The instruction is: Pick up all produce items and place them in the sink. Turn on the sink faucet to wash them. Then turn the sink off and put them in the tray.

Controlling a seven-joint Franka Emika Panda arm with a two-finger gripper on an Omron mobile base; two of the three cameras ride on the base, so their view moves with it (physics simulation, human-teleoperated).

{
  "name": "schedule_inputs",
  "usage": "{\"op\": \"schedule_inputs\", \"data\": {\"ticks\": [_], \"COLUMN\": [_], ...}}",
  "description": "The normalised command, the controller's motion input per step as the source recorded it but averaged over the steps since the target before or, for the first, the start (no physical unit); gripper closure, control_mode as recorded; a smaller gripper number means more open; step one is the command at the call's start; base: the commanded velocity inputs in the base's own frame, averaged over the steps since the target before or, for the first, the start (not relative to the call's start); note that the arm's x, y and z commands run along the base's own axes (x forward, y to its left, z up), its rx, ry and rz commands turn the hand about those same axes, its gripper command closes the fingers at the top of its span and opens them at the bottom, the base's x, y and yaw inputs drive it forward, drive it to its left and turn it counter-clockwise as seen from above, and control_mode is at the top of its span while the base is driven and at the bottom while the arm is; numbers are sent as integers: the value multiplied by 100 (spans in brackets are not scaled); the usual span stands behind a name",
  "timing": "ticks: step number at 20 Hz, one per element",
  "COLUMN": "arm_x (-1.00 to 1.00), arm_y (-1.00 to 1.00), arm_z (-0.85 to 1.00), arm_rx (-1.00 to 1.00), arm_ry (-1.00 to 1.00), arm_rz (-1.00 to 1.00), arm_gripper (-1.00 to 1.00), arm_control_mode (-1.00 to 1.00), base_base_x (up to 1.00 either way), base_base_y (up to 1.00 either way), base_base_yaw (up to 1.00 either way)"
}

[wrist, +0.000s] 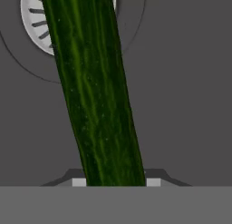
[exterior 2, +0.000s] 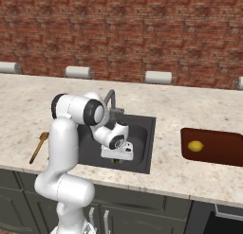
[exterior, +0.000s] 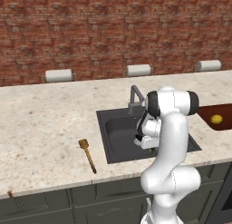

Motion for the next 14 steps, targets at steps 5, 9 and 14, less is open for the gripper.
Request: {"op": "schedule_inputs", "data": {"ticks": [5, 9, 14], "arm_x": [-13, -6, -3], "arm_y": [0, 0, -7], "arm_z": [38, 93, 100], "arm_rx": [0, 0, 0], "arm_ry": [0, 0, 0], "arm_rz": [0, 0, 0], "arm_gripper": [100, 100, 100], "arm_control_mode": [-100, -100, -100], "base_base_x": [0, 0, 0], "base_base_y": [0, 0, 0], "base_base_yaw": [0, 0, 0]}}
